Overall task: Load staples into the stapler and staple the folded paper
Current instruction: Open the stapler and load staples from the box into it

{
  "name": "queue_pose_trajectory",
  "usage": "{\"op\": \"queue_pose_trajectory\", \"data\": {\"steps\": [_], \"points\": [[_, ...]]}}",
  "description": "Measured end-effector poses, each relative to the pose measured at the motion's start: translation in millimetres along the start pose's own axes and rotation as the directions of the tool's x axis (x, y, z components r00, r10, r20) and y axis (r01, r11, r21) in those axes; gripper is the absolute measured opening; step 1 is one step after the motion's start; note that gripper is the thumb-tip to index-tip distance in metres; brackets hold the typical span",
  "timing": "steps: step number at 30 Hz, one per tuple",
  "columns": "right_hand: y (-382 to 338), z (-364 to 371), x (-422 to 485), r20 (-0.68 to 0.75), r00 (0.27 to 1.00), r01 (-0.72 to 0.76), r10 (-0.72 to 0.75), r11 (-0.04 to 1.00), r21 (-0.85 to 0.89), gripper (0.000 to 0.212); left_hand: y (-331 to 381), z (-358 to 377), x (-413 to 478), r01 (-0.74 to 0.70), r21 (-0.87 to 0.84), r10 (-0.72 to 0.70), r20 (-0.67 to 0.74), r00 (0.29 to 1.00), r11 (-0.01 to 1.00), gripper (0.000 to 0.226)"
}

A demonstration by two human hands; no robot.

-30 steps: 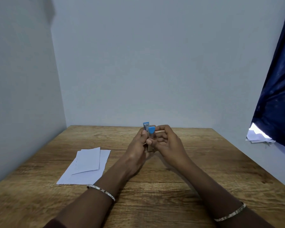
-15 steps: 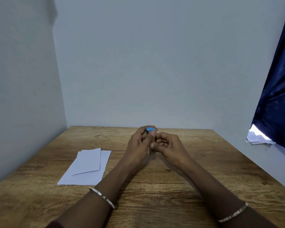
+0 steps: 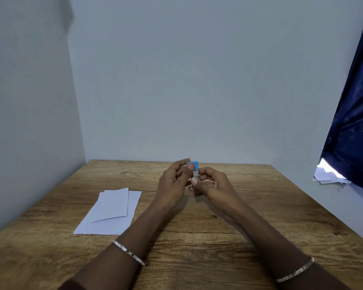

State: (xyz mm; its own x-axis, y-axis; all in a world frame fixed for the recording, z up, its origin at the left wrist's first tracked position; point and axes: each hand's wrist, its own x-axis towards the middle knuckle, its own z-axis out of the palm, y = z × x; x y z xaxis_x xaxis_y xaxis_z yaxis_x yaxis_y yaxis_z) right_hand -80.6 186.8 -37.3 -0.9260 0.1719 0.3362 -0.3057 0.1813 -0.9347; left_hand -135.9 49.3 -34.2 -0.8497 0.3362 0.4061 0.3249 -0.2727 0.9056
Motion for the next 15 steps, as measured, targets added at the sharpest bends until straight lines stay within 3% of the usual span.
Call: {"op": "queue_pose_trajectory", "data": {"steps": [3,6,15], "points": [[0,-3,-1,-0.121,0.990,0.041,-0.075,0.964,-0.262,0.021,0,-4,0,-0.069,0.145,0.085,-0.108,0.990,0.987,0.023],[-2,-5,-3,-0.157,0.962,0.096,-0.223,0.816,-0.570,0.021,2,-12,-2,-0.148,0.407,0.242,-0.188,0.952,0.901,0.018],[-9,9,-23,-0.098,0.990,-0.005,-0.101,0.671,-0.741,0.027,10,-27,-22,-0.121,0.575,0.309,-0.241,0.920,0.809,0.019]]}}
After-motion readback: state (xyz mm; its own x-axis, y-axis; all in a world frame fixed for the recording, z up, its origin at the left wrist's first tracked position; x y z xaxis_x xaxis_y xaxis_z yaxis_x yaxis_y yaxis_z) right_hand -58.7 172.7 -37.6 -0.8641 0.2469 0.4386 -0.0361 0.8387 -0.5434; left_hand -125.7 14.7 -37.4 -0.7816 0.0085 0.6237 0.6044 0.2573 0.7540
